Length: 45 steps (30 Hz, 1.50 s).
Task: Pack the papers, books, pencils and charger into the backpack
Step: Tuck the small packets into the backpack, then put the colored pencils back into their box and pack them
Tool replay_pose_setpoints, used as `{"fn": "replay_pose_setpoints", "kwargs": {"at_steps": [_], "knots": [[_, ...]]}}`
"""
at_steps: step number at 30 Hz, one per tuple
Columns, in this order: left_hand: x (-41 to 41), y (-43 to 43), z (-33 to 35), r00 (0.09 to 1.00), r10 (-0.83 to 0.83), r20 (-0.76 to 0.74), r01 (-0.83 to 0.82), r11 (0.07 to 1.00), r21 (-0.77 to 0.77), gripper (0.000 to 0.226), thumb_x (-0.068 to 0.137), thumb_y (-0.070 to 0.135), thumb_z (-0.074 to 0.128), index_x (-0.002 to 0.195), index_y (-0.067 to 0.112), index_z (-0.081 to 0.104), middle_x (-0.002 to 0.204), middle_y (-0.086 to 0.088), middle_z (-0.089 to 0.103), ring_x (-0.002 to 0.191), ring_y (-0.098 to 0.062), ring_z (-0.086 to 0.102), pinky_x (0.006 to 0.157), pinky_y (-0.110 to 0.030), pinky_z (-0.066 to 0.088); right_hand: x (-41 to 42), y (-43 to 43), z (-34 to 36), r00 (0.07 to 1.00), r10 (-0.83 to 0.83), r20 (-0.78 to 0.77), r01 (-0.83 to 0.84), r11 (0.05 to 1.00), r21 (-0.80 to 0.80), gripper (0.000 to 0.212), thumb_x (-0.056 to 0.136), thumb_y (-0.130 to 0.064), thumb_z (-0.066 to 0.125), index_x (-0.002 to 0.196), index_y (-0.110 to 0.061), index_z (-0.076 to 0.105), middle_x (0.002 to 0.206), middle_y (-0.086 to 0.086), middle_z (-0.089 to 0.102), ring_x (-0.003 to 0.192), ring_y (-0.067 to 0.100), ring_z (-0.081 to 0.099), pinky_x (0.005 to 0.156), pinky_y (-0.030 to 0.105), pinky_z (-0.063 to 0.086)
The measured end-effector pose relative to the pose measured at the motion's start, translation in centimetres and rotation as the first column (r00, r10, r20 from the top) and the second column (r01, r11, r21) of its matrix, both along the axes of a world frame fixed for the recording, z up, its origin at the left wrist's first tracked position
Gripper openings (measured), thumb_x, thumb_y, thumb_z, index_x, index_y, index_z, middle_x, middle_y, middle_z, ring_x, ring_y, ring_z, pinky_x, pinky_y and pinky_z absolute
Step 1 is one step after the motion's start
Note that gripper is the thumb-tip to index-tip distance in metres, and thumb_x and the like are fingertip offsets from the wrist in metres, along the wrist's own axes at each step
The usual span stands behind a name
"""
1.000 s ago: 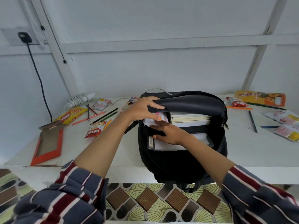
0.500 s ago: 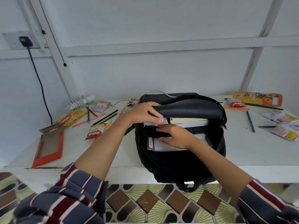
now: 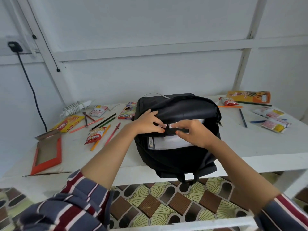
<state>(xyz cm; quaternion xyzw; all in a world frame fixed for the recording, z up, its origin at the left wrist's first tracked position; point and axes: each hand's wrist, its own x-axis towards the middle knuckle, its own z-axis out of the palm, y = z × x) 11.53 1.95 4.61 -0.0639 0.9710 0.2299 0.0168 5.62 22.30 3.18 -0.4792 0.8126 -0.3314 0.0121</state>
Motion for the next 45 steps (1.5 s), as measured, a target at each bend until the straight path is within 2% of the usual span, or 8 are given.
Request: {"fn": "replay_pose_setpoints", "kwargs": {"at_steps": [4,10,19,23,28,33,38,45], "knots": [[1.5,-0.1,0.9,0.977,0.006,-0.215,0.002,0.999,0.037,0.029,0.087,0.023,0.064,0.116,0.027,0.065,0.149,-0.003,0.033,0.141,-0.021,0.021,0.113,-0.039,0.018,0.4,-0.9,1.2,0.995,-0.009,-0.101,0.007,1.0,-0.022,0.032,0.088,-0.009,0.059,0.119,-0.014,0.063,0.125,0.001,0.06,0.116,0.015,0.055,0.098,0.017,0.038],[5.1,-2.4,1.7,0.929,0.178,-0.325,-0.16,0.984,0.081,0.032,0.087,0.02,0.062,0.119,0.023,0.063,0.125,0.001,0.059,0.116,-0.016,0.054,0.101,-0.037,0.042,1.2,-4.5,3.3,0.985,0.037,-0.166,-0.04,0.999,-0.016,0.036,0.089,-0.012,0.057,0.126,-0.013,0.058,0.135,0.002,0.052,0.11,0.022,0.057,0.099,0.028,0.041],[13.4,-5.9,0.9,0.831,0.491,-0.261,-0.491,0.868,0.072,0.035,0.089,0.029,0.06,0.124,0.024,0.06,0.135,-0.001,0.053,0.124,-0.019,0.048,0.101,-0.036,0.041,5.1,-11.9,3.2,0.945,0.288,-0.152,-0.283,0.958,0.056,0.04,0.089,-0.013,0.057,0.129,-0.009,0.054,0.133,0.007,0.054,0.124,0.02,0.048,0.101,0.023,0.034],[17.2,-7.7,0.5,0.755,0.602,-0.259,-0.611,0.79,0.053,0.034,0.089,0.033,0.06,0.123,0.027,0.06,0.127,0.005,0.056,0.118,-0.014,0.05,0.081,-0.023,0.035,7.7,-15.3,1.7,0.925,0.368,-0.096,-0.357,0.927,0.118,0.041,0.091,-0.015,0.056,0.131,-0.011,0.051,0.137,0.006,0.05,0.125,0.02,0.047,0.102,0.025,0.033],[21.2,-11.0,-1.7,0.706,0.68,-0.2,-0.657,0.734,0.176,0.037,0.089,0.018,0.061,0.125,0.022,0.057,0.129,-0.006,0.054,0.119,-0.018,0.05,0.094,-0.024,0.039,10.7,-20.1,-0.2,0.901,0.434,-0.015,-0.425,0.888,0.175,0.042,0.09,-0.015,0.056,0.131,-0.013,0.052,0.135,0.004,0.051,0.12,0.021,0.049,0.096,0.025,0.036],[24.7,-15.7,-2.9,0.673,0.724,-0.152,-0.692,0.689,0.217,0.051,0.09,-0.002,0.049,0.137,0.016,0.045,0.124,-0.003,0.048,0.102,-0.014,0.048,0.075,-0.006,0.037,13.1,-26.1,-2.6,0.889,0.451,0.085,-0.458,0.862,0.217,0.043,0.09,-0.017,0.055,0.132,-0.015,0.05,0.135,0.006,0.051,0.122,0.019,0.049,0.103,0.027,0.035],[26.5,-22.7,-4.5,0.686,0.721,-0.097,-0.701,0.69,0.177,0.062,0.089,0.001,0.046,0.143,0.028,0.035,0.125,-0.017,0.051,0.097,-0.028,0.054,0.081,-0.03,0.043,15.3,-32.7,-4.2,0.901,0.412,0.139,-0.434,0.872,0.228,0.045,0.092,-0.02,0.054,0.136,-0.018,0.045,0.137,0.009,0.049,0.12,0.021,0.049,0.099,0.03,0.038],[27.0,-29.6,-7.5,0.725,0.688,0.033,-0.682,0.71,0.179,0.068,0.093,0.008,0.048,0.148,0.029,0.015,0.079,0.013,0.038,0.068,0.002,0.034,0.061,-0.01,0.028,17.4,-39.5,-6.4,0.932,0.327,0.156,-0.359,0.89,0.28,0.044,0.096,-0.018,0.044,0.14,-0.015,0.04,0.141,0.009,0.046,0.129,0.026,0.042,0.105,0.033,0.033]]}}
